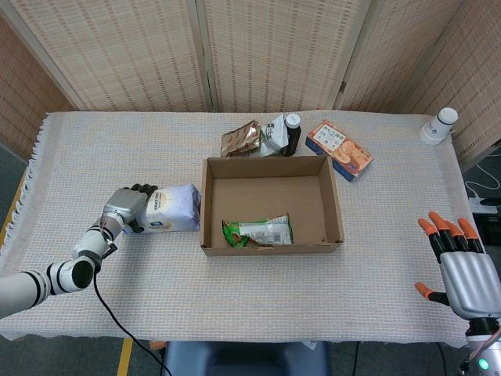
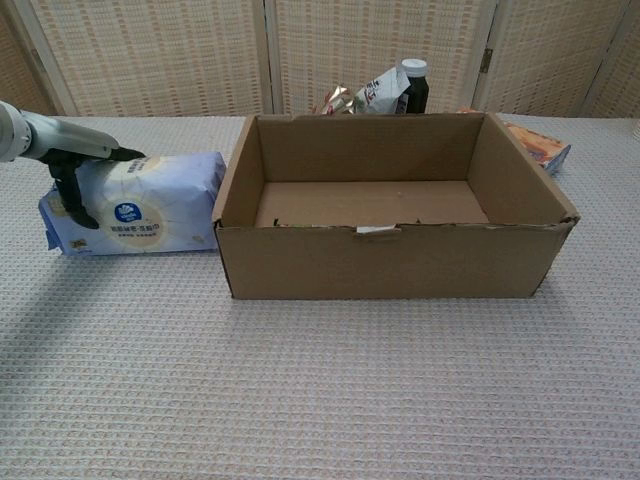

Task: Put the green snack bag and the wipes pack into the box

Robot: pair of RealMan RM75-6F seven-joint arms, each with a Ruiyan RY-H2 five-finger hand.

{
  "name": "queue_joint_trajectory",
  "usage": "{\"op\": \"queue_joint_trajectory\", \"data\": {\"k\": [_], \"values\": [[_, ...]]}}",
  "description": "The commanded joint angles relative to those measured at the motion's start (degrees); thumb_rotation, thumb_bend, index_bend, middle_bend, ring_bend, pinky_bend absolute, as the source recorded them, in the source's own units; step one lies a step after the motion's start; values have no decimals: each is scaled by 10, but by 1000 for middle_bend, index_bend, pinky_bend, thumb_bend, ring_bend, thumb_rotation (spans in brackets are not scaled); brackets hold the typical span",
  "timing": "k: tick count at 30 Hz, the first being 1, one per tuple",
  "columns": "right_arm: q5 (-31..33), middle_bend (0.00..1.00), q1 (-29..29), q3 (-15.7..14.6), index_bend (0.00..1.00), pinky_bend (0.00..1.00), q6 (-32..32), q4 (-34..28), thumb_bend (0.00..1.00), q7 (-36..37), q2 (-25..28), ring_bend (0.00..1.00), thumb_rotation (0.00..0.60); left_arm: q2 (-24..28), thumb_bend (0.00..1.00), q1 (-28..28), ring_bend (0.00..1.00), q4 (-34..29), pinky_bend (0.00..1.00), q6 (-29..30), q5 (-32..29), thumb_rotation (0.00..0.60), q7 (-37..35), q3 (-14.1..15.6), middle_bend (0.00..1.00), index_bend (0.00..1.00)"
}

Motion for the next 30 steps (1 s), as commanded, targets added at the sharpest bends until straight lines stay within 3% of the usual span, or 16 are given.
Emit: {"op": "queue_joint_trajectory", "data": {"k": [1,5,8,13,19,26,30], "values": [[1,9,1,0,102,0,-1,0,4,1,1,0,600,-20,261,18,271,11,444,55,41,600,-20,-14,279,146],[3,9,1,0,102,0,-2,1,4,4,2,0,600,-32,341,47,629,15,766,115,119,600,-55,-38,691,546],[2,9,1,0,102,0,-2,0,4,6,3,0,600,-27,383,57,756,14,865,125,154,600,-67,-45,836,687],[2,9,1,0,102,0,-2,0,4,9,4,0,600,12,408,53,819,-13,911,125,180,600,-58,-55,908,761],[4,9,4,0,102,0,-6,-1,4,13,5,0,600,91,418,27,832,-70,917,130,198,600,7,-61,927,787],[0,9,6,-1,101,0,-10,-4,4,20,9,0,600,171,421,-1,837,-170,921,165,197,600,48,-103,934,794],[-2,9,5,-1,101,0,-10,-5,4,23,11,0,600,184,420,-18,847,-217,929,192,202,600,71,-130,936,794]]}}
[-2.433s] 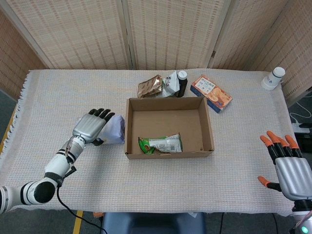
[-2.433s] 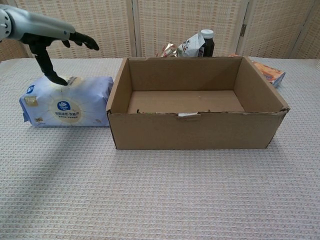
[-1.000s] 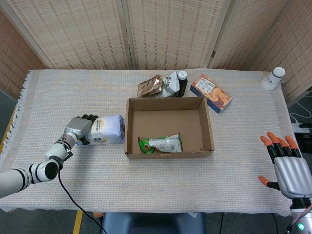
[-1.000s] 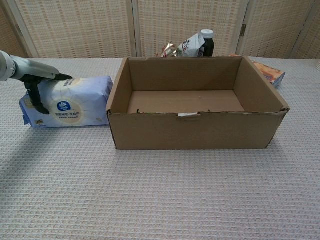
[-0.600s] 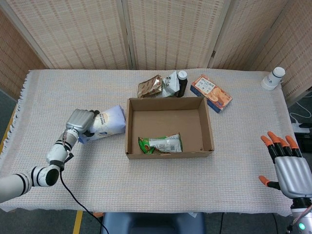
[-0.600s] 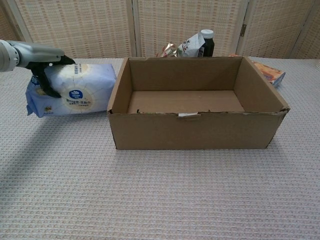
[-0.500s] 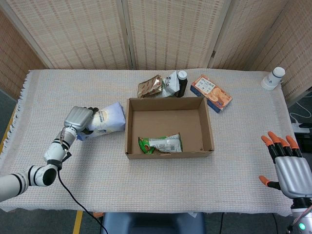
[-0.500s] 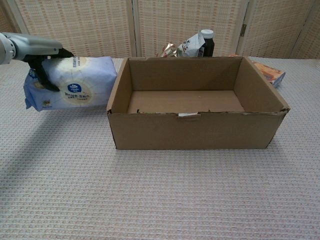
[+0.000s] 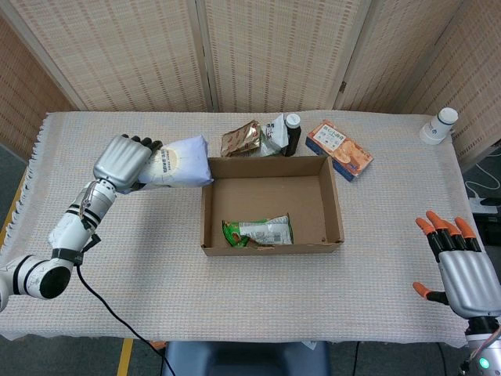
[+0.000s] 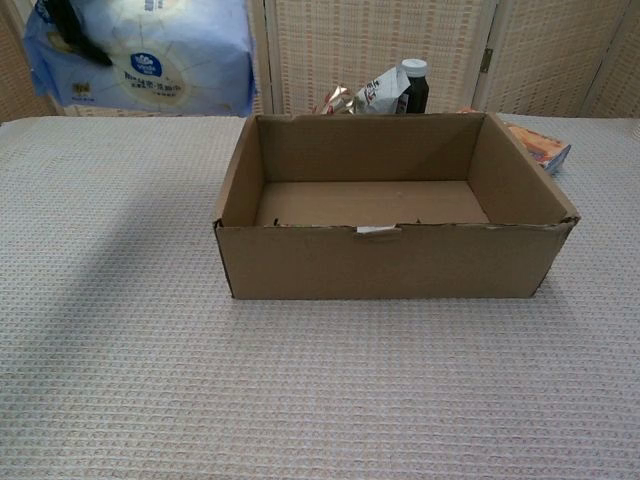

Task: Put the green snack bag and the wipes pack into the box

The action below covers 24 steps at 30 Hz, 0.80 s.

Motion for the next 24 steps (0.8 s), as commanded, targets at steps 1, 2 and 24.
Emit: {"op": "queue_joint_trajectory", "data": {"k": [1,2,24], "values": [[-2,9,-1,-1,101,0,1,-1,4,1,1,0,600,13,420,-25,857,-47,935,31,4,600,30,-34,937,794],[-3,9,-1,-1,101,0,1,-1,4,2,2,0,600,11,420,-30,861,-55,938,34,0,600,33,-41,937,794],[6,9,-12,-3,100,0,12,3,4,25,19,0,600,-235,281,-84,654,-37,779,121,-37,600,44,-79,699,563]]}}
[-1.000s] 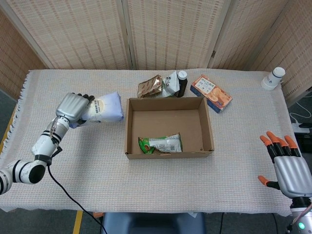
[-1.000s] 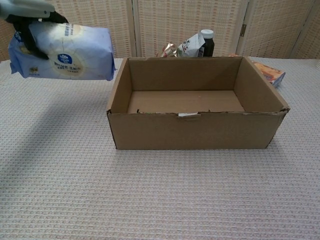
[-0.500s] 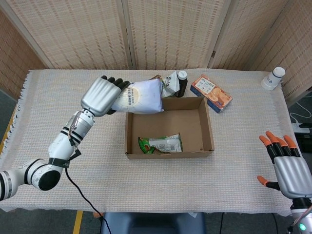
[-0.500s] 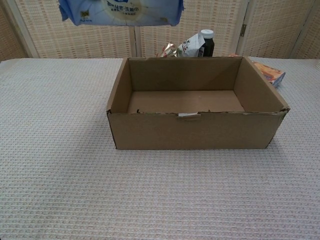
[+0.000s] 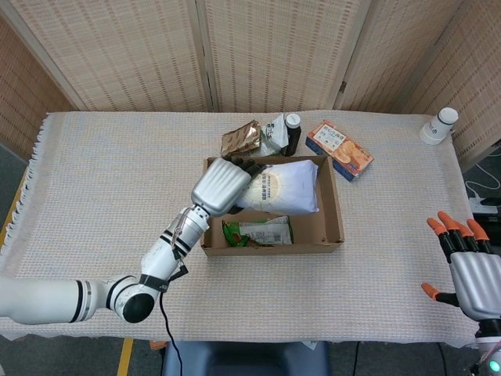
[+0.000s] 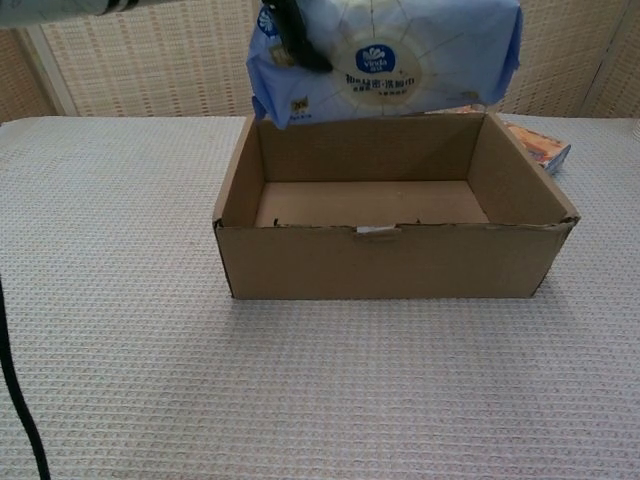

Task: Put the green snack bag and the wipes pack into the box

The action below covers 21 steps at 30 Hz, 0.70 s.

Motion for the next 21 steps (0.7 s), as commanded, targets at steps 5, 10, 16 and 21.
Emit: {"op": "queue_joint_trajectory", "data": {"k": [5,10,16,21], "values": [[-3,9,-7,-1,100,0,12,-1,4,0,3,0,600,0,159,-8,0,7,101,-63,-60,600,-9,11,0,0],[-4,9,-7,-2,100,0,10,0,4,-3,1,0,600,10,153,2,0,8,54,-50,-46,600,-22,6,0,0],[-4,9,-3,-2,104,0,4,-1,4,-11,-4,0,600,42,152,22,0,-8,54,-38,-25,600,-36,5,0,0],[-6,9,-1,-2,103,0,0,-4,4,-14,-7,0,600,88,155,49,0,-39,57,-20,-13,600,-40,12,0,0]]}}
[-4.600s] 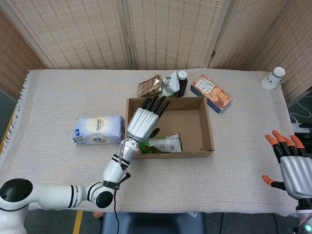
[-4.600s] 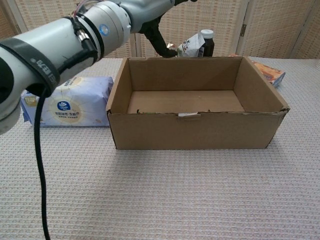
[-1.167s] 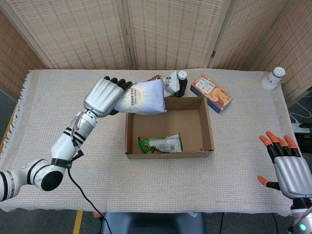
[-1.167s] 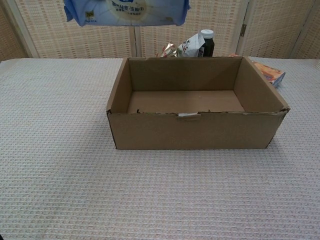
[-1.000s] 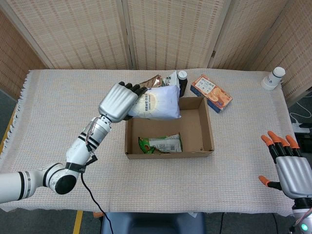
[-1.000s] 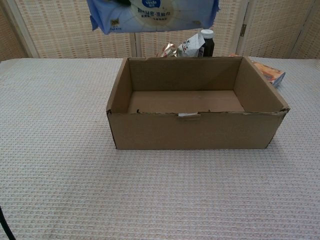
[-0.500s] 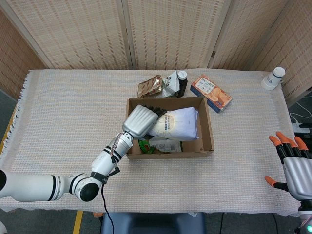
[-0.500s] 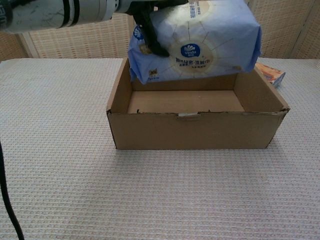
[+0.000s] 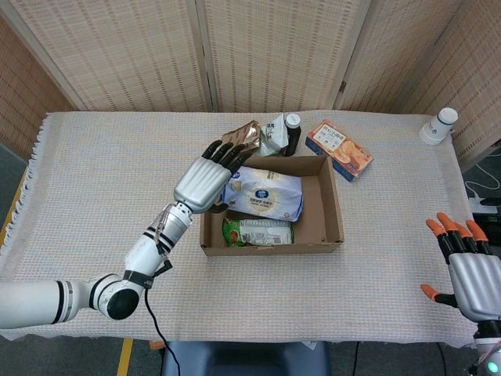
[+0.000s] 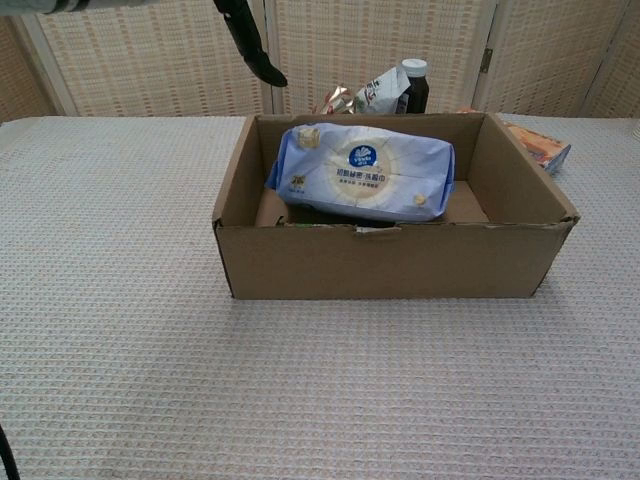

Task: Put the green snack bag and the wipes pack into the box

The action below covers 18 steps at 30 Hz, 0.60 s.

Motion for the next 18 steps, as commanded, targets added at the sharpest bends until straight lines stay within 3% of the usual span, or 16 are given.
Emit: {"op": "queue_joint_trajectory", "data": {"k": [1,5,11,18], "values": [[-2,9,1,-1,103,0,-2,-2,4,-1,-1,0,600,38,155,25,0,-25,60,16,9,600,-6,6,0,0],[-13,9,1,-3,103,0,-4,-9,4,-1,0,0,600,90,198,65,0,-49,72,45,30,600,-23,14,0,0],[-35,9,-5,-11,103,0,-5,-15,4,1,2,0,600,174,293,182,0,-46,82,123,128,600,-113,46,0,0],[-55,9,-8,-15,103,0,-1,-23,4,-5,1,0,600,267,224,303,0,-47,83,129,223,600,-253,99,0,0]]}}
